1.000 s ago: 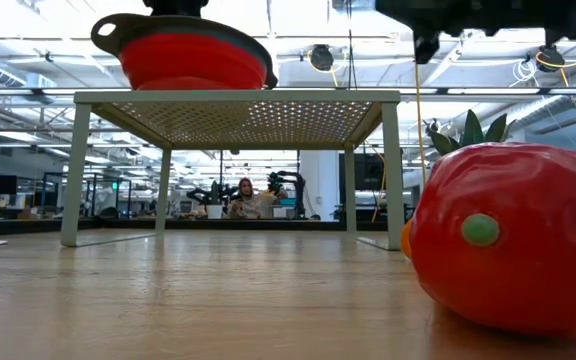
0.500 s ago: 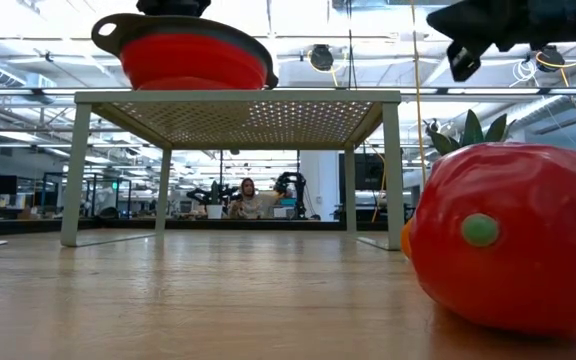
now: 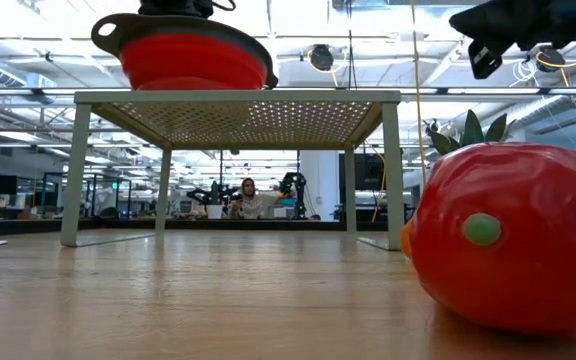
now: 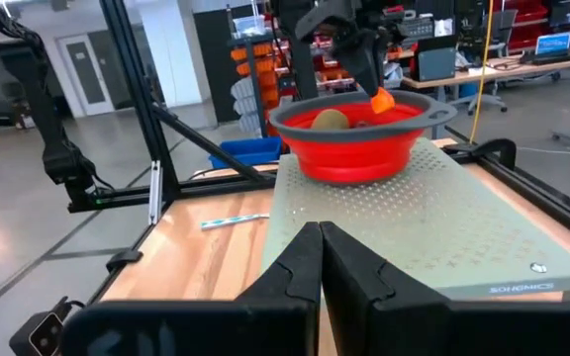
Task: Pick & Place Fruit
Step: Put the right peach into the strainer bowl on the shelf
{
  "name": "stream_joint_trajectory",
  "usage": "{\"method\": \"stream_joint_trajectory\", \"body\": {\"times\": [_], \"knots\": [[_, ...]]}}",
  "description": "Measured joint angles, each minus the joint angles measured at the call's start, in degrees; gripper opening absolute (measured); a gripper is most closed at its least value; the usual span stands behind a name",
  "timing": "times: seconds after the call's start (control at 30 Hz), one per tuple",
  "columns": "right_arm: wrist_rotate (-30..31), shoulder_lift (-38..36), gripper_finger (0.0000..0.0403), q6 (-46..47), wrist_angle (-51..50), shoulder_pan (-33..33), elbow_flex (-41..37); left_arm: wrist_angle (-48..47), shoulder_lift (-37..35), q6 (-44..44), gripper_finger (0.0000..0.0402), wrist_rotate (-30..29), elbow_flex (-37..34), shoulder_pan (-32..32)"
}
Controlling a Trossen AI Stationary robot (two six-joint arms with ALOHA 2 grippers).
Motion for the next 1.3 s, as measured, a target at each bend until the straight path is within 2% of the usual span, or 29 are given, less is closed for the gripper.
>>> {"method": "stream_joint_trajectory", "body": {"times": [0.97, 1.3], "knots": [[0.29, -0.31, 0.0000, 0.00, -0.02, -0.02, 0.07, -0.57, 4.25, 0.49, 0.0017, -0.02, -0.01, -2.47], [0.32, -0.31, 0.0000, 0.00, 0.00, -0.02, 0.07, -0.45, 4.51, 0.29, 0.0071, -1.27, -0.01, -2.47]]}}
